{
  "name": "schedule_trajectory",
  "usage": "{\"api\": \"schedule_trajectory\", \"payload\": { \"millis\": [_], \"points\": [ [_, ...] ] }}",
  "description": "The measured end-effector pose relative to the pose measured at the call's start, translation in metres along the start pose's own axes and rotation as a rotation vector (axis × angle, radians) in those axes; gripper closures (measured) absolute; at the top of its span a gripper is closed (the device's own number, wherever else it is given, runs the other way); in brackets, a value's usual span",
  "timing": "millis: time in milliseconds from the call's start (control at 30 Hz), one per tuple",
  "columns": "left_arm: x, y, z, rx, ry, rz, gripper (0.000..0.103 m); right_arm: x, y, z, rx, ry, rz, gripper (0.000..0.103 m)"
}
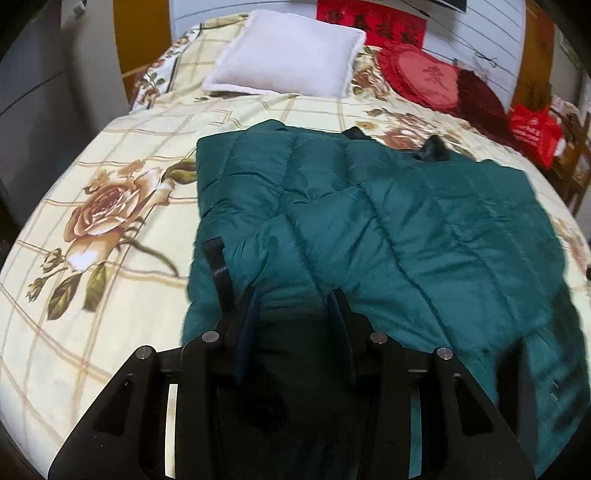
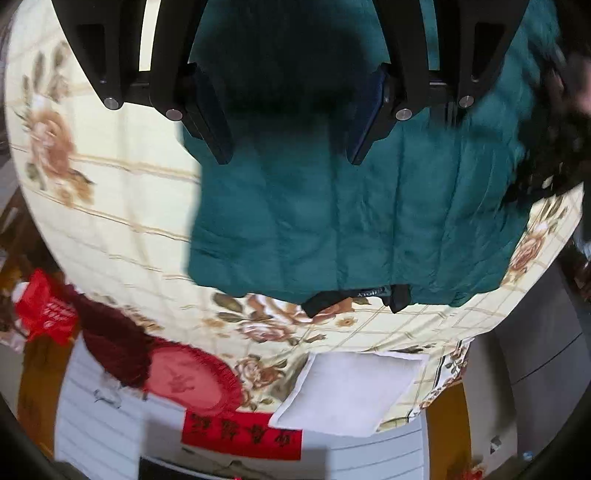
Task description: Fold large clothes
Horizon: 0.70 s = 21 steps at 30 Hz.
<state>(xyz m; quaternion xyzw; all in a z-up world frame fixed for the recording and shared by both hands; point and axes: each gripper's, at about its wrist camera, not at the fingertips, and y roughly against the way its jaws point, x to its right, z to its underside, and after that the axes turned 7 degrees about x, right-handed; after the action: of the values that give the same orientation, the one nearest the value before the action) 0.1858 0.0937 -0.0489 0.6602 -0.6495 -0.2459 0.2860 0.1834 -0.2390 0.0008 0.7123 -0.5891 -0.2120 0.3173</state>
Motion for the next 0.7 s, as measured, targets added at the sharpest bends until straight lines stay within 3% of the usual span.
{"api": "schedule_trajectory", "payload": {
  "millis": [100,133,167,267,333,433,533,600,700],
  "points": [
    [-0.009,0.038,0.015,0.013,-0.018,-0.006,0.062,0.011,0.030,0.045,-0.071,-0.021,-0.069,0.034],
    [-0.010,0.046,0.022,0.009,-0.025,-0.004,0.048,0.011,0.034,0.061,-0.095,-0.003,-0.074,0.034],
    [-0.010,0.056,0.034,-0.003,-0.042,0.005,0.042,0.008,0.035,0.074,-0.117,0.020,-0.067,0.034],
    [-0.007,0.070,0.067,-0.042,-0.094,0.003,0.039,0.003,0.026,0.119,-0.259,0.046,-0.073,0.034],
    [-0.002,0.067,0.084,-0.094,-0.154,-0.010,0.039,0.004,0.032,0.130,-0.245,0.035,-0.049,0.034],
    [-0.009,0.088,0.094,-0.056,-0.181,-0.026,0.039,0.017,0.067,0.129,-0.151,-0.060,-0.068,0.034],
    [-0.035,0.116,0.102,-0.011,-0.110,-0.002,0.039,0.038,0.110,0.141,-0.034,-0.149,-0.078,0.028],
    [-0.054,0.126,0.113,-0.001,-0.048,-0.003,0.039,0.048,0.120,0.161,-0.028,-0.178,-0.082,0.021],
    [-0.079,0.128,0.139,-0.038,0.038,0.001,0.039,0.055,0.111,0.192,-0.063,-0.220,-0.107,0.021]
  ]
}}
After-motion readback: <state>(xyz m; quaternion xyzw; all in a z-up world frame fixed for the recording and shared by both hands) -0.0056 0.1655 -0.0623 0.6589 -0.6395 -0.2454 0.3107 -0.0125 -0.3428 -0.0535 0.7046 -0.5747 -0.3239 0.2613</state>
